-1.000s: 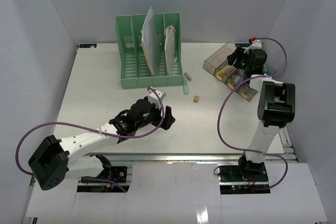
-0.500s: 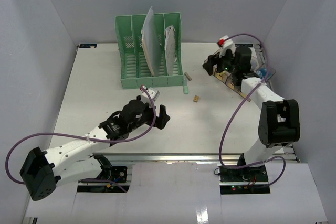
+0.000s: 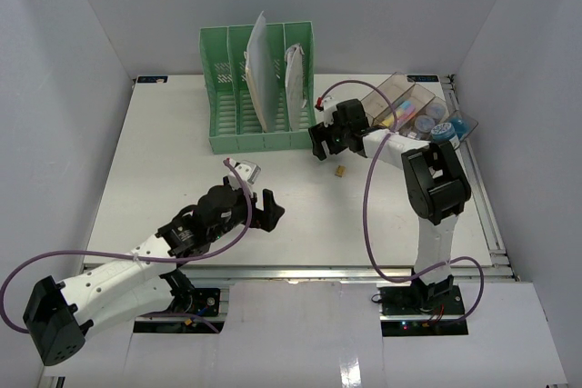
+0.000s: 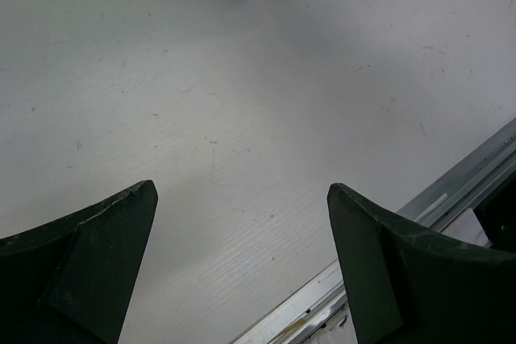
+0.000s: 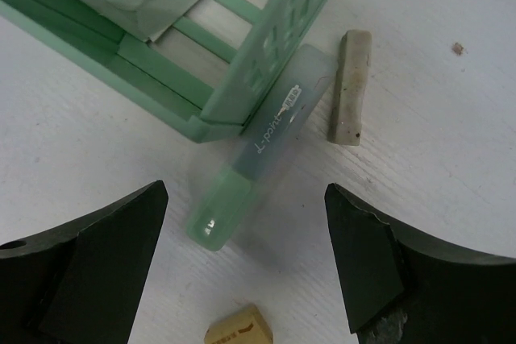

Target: Organize the desk

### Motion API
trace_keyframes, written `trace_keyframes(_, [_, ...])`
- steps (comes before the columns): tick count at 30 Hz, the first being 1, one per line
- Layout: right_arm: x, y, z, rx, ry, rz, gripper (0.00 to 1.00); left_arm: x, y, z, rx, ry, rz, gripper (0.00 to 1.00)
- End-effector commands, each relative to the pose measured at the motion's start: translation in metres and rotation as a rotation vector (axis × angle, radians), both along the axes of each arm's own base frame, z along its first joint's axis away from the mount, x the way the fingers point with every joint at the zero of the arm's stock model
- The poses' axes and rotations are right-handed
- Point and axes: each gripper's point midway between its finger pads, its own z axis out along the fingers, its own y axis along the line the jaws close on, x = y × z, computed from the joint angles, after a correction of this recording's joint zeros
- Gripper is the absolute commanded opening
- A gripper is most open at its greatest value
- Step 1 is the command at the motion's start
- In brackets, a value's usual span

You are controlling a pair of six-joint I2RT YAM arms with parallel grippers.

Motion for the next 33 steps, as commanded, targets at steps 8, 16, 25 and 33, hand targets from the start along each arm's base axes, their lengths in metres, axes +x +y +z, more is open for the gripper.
trace_keyframes(8, [0.021,0.002,-0.014,-0.075,-0.007,-0.146,0.72,0.001,0.002,-0.001,-0.029,0.006,0.026,0.98])
trace_keyframes(16, [0.007,-0.009,-0.026,-0.100,0.026,-0.157,0.33,-0.002,0.003,0.003,-0.056,0.003,0.023,0.98])
trace_keyframes(25, [-0.008,-0.018,0.004,-0.046,0.019,-0.123,0.08,-0.011,0.004,0.007,-0.116,0.018,0.015,0.98])
trace_keyframes(33, [-0.006,-0.049,0.106,0.055,-0.177,-0.118,0.08,-0.020,0.007,0.002,-0.161,0.039,0.008,0.98])
